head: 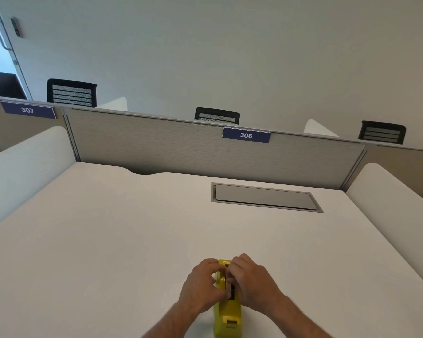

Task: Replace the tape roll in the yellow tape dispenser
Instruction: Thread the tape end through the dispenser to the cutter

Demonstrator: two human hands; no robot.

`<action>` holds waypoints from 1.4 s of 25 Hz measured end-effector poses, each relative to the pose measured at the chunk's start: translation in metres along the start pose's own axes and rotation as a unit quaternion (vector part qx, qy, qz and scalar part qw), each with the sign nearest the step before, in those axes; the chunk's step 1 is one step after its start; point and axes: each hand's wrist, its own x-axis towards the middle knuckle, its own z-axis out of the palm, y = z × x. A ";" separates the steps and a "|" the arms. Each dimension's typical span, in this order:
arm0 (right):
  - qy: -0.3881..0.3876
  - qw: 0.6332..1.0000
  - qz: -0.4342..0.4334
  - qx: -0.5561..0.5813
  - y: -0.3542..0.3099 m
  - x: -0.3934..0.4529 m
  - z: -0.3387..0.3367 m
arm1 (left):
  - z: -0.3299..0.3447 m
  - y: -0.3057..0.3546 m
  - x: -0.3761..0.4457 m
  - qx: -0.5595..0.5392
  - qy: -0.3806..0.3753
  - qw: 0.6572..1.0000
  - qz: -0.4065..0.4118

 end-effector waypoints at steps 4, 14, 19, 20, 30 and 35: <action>-0.010 0.999 0.029 0.031 -0.002 0.003 -0.002 | 0.000 0.002 -0.001 0.005 0.004 1.000 -0.002; -0.002 0.965 0.146 0.216 0.004 0.003 -0.006 | 0.002 0.000 0.000 0.006 0.006 1.000 -0.009; -0.006 0.948 0.157 0.278 0.008 0.001 -0.012 | 0.001 0.000 0.001 0.005 0.004 1.000 -0.004; -0.016 0.953 0.148 0.264 0.008 0.001 -0.012 | 0.001 0.000 0.001 0.007 0.004 1.000 -0.003; -0.001 0.966 0.150 0.210 0.002 0.006 -0.009 | 0.002 0.001 0.001 0.015 0.007 1.000 -0.009; -0.014 0.971 0.156 0.183 0.000 0.011 -0.010 | 0.002 0.002 0.001 0.014 0.005 1.000 -0.015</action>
